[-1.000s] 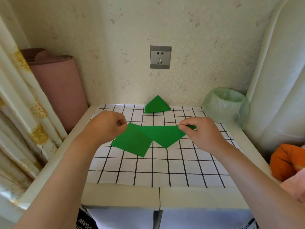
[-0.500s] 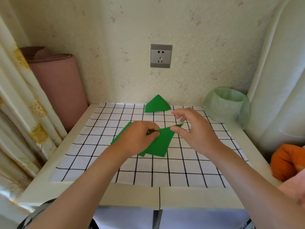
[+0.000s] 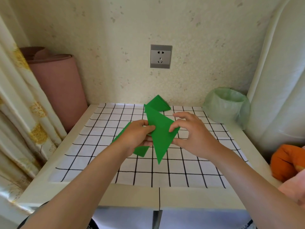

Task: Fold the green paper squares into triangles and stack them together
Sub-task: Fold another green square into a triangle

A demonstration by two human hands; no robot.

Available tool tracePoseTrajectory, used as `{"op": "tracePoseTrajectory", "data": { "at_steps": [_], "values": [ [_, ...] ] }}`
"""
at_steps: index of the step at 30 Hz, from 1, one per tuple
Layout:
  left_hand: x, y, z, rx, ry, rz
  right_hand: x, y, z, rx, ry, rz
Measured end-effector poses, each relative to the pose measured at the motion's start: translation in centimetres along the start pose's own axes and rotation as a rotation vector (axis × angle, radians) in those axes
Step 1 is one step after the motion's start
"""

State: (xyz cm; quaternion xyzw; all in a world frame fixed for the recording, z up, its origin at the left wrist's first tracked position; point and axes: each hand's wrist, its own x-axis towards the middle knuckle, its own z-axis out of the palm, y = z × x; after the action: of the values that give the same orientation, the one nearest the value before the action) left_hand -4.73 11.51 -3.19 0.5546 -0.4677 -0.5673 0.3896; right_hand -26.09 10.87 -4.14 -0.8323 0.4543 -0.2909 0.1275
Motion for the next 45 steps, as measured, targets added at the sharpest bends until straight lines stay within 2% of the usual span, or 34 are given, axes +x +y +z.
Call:
{"op": "tracePoseTrajectory", "data": {
  "at_steps": [3, 6, 10, 14, 17, 22, 29, 34, 40, 45],
  "values": [
    [0.0, -0.2, 0.1, -0.009, -0.03, -0.008, 0.2, -0.4, -0.2, 0.16, 0.003, 0.055],
    [-0.2, -0.2, 0.3, 0.01, -0.091, 0.015, 0.3, -0.7, -0.3, 0.337, -0.028, 0.186],
    [-0.6, 0.0, 0.4, 0.001, -0.176, 0.04, 0.6, -0.7, 0.0, 0.462, 0.021, 0.363],
    [-0.7, 0.1, 0.5, -0.012, -0.219, 0.062, 0.7, -0.8, -0.3, 0.602, 0.028, 0.459],
    [-0.7, 0.1, 0.7, -0.072, -0.21, 0.073, 0.7, -1.0, -0.5, 0.596, -0.002, 0.464],
    [-0.7, -0.1, 1.3, -0.031, -0.026, 0.198, 0.7, -1.4, -0.5, 0.606, 0.018, 0.436],
    [-0.8, -0.4, 1.7, -0.054, -0.067, 0.212, 0.6, -1.2, -0.8, 0.644, -0.052, 0.543],
    [-0.8, -0.3, 1.8, -0.075, -0.065, 0.217, 0.6, -1.2, -1.0, 0.617, -0.054, 0.548],
    [-0.5, 0.1, 0.0, 0.065, 0.015, 0.4, 0.4, -0.8, -1.4, 0.635, -0.075, 0.534],
    [-1.2, 0.9, -1.6, 0.107, -0.039, 0.391, 0.4, -0.5, -1.9, 0.68, -0.112, 0.532]
  ]
}}
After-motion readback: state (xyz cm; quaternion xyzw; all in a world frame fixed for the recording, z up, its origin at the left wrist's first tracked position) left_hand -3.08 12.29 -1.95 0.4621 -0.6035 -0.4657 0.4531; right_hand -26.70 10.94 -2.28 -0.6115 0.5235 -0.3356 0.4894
